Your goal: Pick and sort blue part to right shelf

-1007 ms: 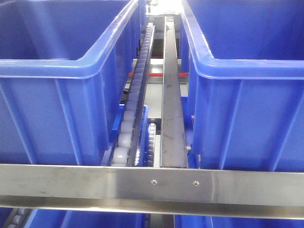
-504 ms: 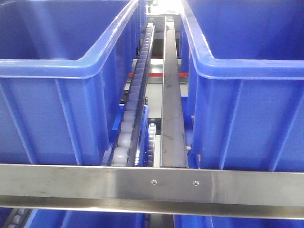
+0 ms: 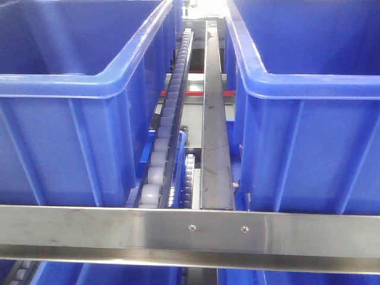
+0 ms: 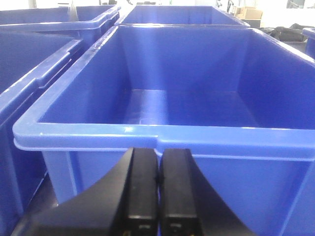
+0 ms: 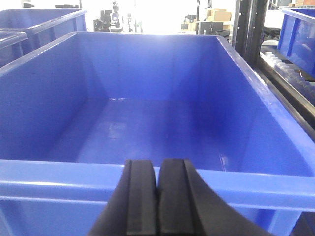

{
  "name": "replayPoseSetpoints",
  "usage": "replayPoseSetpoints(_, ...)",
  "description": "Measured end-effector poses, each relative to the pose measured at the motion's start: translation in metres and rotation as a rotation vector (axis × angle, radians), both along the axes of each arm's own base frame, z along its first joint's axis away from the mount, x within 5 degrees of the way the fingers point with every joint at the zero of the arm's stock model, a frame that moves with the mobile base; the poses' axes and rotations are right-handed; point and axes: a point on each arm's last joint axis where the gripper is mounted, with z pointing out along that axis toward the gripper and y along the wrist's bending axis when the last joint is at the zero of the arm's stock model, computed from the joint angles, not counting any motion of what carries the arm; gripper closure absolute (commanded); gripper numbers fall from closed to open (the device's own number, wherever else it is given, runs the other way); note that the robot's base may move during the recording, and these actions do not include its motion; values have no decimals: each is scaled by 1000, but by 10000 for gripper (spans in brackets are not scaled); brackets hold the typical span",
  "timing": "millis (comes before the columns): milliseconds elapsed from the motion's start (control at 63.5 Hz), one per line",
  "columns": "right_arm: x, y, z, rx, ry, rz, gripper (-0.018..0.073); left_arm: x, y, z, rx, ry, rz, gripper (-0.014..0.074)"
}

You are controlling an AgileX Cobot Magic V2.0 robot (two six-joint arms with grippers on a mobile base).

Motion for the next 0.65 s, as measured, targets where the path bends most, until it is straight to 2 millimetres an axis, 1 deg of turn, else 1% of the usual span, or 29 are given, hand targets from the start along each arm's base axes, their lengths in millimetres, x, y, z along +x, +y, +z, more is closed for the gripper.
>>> replayPoseSetpoints(645,0,0,0,0,0,0,504,0,0,0,0,0,0,461)
